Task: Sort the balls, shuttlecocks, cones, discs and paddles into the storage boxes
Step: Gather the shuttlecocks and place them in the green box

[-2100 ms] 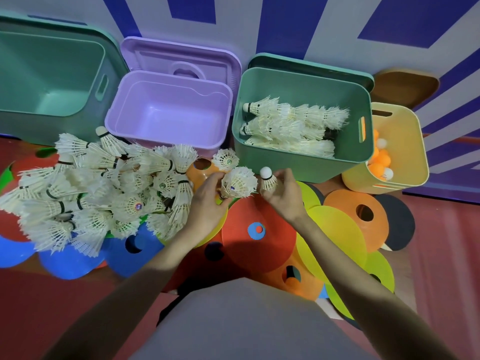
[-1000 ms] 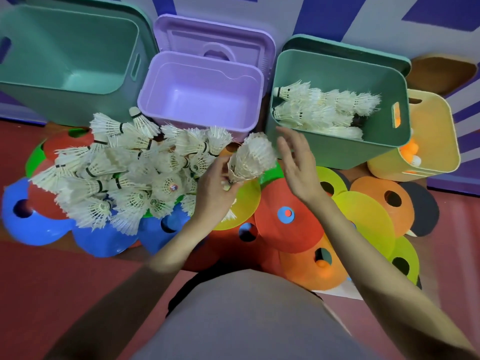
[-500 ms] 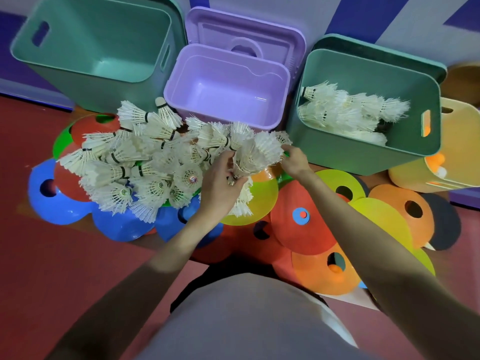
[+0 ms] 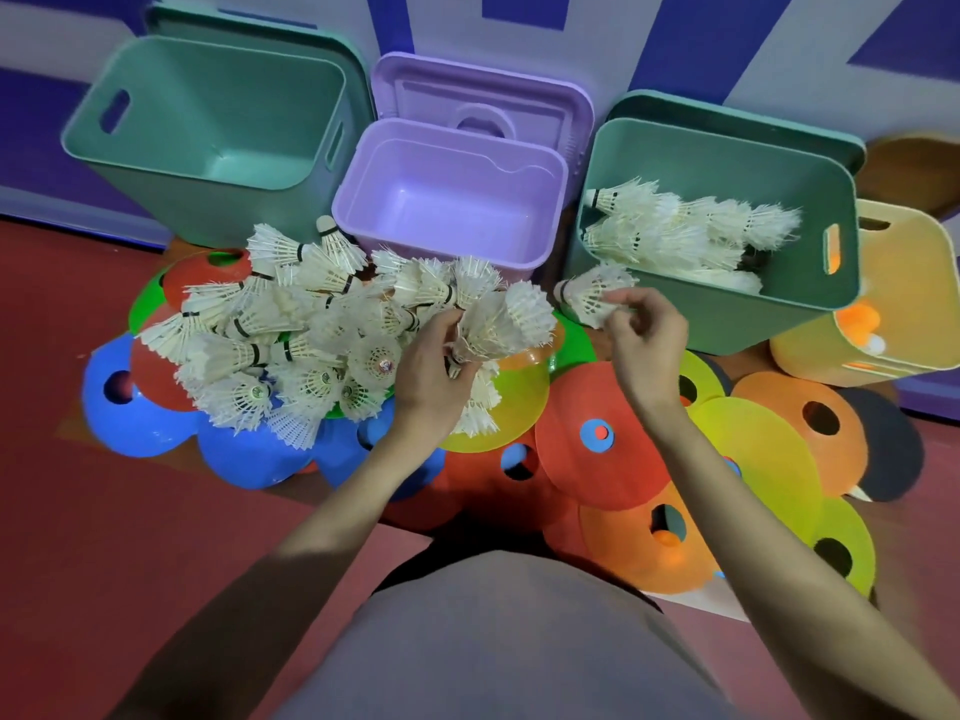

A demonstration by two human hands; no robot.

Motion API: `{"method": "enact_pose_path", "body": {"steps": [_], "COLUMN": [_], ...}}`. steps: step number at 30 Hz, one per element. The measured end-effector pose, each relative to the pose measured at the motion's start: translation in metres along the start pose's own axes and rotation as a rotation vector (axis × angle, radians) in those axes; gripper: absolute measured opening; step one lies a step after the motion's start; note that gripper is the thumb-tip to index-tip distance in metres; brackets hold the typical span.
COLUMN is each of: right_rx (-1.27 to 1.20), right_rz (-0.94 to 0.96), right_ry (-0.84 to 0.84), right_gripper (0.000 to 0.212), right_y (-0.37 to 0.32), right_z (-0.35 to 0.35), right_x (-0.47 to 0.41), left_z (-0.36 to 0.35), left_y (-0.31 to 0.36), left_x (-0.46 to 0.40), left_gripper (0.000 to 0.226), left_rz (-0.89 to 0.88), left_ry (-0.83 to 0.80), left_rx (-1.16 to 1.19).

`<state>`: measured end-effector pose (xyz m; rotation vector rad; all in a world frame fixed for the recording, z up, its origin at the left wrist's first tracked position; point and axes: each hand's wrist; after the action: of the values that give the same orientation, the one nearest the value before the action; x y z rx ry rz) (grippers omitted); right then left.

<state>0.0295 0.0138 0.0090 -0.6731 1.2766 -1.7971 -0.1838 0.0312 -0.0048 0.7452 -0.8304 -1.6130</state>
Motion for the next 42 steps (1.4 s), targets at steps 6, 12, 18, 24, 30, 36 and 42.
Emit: {"method": "enact_pose_path", "body": {"steps": [6, 12, 18, 24, 30, 36, 42], "right_rx": [-0.116, -0.066, 0.038, -0.023, 0.091, 0.229, 0.082], "right_rz": [0.101, 0.171, 0.223, 0.207, 0.073, 0.052, 0.158], "right_ry": [-0.183, -0.298, -0.437, -0.345, -0.440, -0.513, -0.582], "right_gripper": [0.022, 0.021, 0.021, 0.023, 0.022, 0.020, 0.012], "right_y": [-0.032, -0.041, -0.035, -0.032, -0.039, -0.049, -0.083], "right_z": [0.038, 0.059, 0.062, 0.059, 0.057, 0.033, -0.013], "right_x": [0.019, 0.024, 0.041, 0.054, 0.044, 0.039, 0.041], "left_z": [-0.009, -0.016, -0.024, -0.027, -0.021, -0.001, 0.038], "left_y": [0.009, 0.013, 0.016, 0.032, 0.040, 0.027, 0.003], "left_x": [0.017, 0.039, 0.064, 0.078, 0.071, 0.055, 0.034], "left_gripper": [0.043, 0.044, 0.048, 0.049, 0.046, 0.063, 0.059], "left_rz": [-0.010, -0.031, -0.003, -0.031, -0.009, -0.062, -0.032], "left_ry": [0.063, 0.088, 0.115, 0.035, -0.042, -0.160, -0.206], "left_rx": [-0.042, -0.091, -0.075, 0.001, 0.060, 0.091, 0.178]}}
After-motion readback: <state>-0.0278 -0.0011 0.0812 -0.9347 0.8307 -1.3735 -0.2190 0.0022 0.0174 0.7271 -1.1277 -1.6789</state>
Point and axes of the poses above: each hand's wrist, its own x-axis away from the middle knuckle, its own z-axis out of the back of the hand, y = z × x, and after that the axes turned 2 degrees about -y, right-handed
